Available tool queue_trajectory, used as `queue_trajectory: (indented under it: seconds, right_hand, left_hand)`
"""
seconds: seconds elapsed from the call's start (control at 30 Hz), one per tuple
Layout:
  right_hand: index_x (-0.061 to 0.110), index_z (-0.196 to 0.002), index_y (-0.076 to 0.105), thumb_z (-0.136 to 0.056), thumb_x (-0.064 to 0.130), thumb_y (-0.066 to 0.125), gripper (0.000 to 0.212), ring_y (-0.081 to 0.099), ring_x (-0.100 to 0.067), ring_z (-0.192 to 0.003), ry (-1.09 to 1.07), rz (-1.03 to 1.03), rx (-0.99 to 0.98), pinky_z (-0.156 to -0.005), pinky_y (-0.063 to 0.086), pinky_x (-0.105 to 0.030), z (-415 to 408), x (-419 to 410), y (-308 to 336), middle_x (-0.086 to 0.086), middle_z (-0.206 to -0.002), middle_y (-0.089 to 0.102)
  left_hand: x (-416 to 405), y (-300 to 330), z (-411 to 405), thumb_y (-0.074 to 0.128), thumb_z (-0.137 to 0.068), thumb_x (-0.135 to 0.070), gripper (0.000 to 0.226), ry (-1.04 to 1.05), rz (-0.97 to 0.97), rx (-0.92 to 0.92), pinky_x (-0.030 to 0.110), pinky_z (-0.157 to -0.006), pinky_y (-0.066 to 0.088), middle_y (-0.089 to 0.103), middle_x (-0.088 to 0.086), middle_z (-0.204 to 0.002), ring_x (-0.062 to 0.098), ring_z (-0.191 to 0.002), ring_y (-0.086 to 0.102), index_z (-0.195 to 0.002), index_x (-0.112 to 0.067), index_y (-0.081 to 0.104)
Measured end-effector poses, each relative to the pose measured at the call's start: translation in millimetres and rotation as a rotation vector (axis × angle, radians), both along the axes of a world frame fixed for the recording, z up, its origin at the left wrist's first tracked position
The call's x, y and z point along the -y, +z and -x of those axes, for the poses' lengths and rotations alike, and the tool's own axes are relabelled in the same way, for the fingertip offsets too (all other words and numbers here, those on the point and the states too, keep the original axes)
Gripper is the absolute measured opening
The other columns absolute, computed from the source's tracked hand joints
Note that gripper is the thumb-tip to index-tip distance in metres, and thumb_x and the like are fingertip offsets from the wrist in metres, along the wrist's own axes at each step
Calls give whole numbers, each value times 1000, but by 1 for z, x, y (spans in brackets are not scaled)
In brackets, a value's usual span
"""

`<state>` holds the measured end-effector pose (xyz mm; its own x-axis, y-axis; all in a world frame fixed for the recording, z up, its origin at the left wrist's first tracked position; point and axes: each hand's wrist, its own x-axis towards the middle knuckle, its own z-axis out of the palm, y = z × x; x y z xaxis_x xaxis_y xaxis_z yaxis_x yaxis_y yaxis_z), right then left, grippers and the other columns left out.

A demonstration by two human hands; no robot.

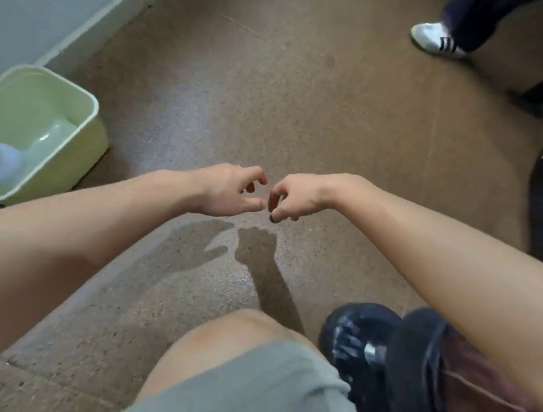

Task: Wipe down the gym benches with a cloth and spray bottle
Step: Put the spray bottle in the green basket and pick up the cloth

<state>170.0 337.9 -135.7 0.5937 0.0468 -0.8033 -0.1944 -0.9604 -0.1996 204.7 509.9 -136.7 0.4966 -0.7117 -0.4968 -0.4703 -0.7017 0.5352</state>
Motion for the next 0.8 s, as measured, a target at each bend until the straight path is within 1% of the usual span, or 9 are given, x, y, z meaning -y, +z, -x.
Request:
queue_trajectory:
  seconds: [0.1, 0.3, 0.37, 0.43, 0.5, 0.57, 0.63, 0.7, 0.8]
  right_hand:
    - [24, -108, 71, -90, 38, 67, 24, 69, -18, -86, -84, 89, -54, -89, 58, -38, 50, 52, 18, 0, -98, 73]
    - [16, -112, 68, -90, 46, 66, 37, 70, -21, -89, -176, 273, -256, -80, 57, -35, 132, 106, 41, -5, -100, 73]
    - [19, -108, 70, -87, 51, 66, 39, 68, -21, -90, -205, 278, -216, -86, 57, -37, 152, 117, 53, -3, -99, 72]
    - [25, -105, 68, -86, 56, 66, 36, 65, -18, -90, -274, 241, -142, -86, 54, -35, 172, 125, 76, 2, -100, 69]
    - [33, -114, 64, -84, 58, 68, 39, 63, -14, -96, -362, 151, -139, -83, 51, -33, 190, 126, 102, 7, -106, 67]
    - [40, -130, 55, -77, 60, 74, 59, 58, -15, -113, -387, 103, -158, -94, 51, -36, 208, 125, 120, 9, -122, 58]
    - [45, -139, 44, -69, 60, 79, 80, 42, -16, -126, -347, 169, -106, -104, 46, -43, 229, 118, 125, 8, -129, 44]
    - [45, -140, 37, -64, 59, 81, 89, 31, -18, -130, -345, 227, -24, -106, 44, -46, 248, 108, 123, 4, -128, 34]
    - [41, -143, 31, -68, 54, 82, 91, 30, -19, -125, -367, 276, 86, -98, 47, -43, 264, 96, 120, 2, -125, 28]
  left_hand:
    - [52, 9, 14, 57, -101, -46, 51, -35, 52, -71, 29, -101, 44, 66, 2, -134, 22, -121, 62, -145, -20, 49]
    - [133, 25, 63, 60, -96, -53, 58, -246, 69, -214, 35, -107, 47, 66, -2, -133, 18, -118, 63, -145, -22, 50]
    - [157, 33, 78, 61, -94, -56, 62, -327, 54, -249, 35, -107, 47, 65, -3, -134, 17, -117, 62, -146, -23, 50]
    - [175, 43, 91, 63, -93, -58, 63, -393, 55, -256, 35, -108, 46, 65, -4, -133, 17, -118, 61, -145, -24, 50]
    - [186, 52, 100, 63, -92, -59, 62, -434, 63, -268, 35, -107, 47, 64, -6, -131, 17, -118, 61, -143, -26, 50]
    - [189, 56, 104, 64, -91, -60, 62, -461, 60, -277, 36, -108, 47, 64, -7, -130, 17, -118, 61, -142, -28, 50]
    - [185, 53, 104, 66, -90, -60, 62, -474, 46, -281, 39, -108, 47, 63, -7, -129, 17, -118, 61, -142, -29, 50]
    - [177, 47, 102, 67, -90, -58, 62, -471, 22, -281, 40, -108, 48, 63, -7, -128, 16, -117, 62, -141, -29, 50]
    - [167, 40, 98, 68, -89, -58, 62, -447, -4, -302, 40, -108, 48, 62, -8, -128, 15, -117, 62, -142, -30, 49]
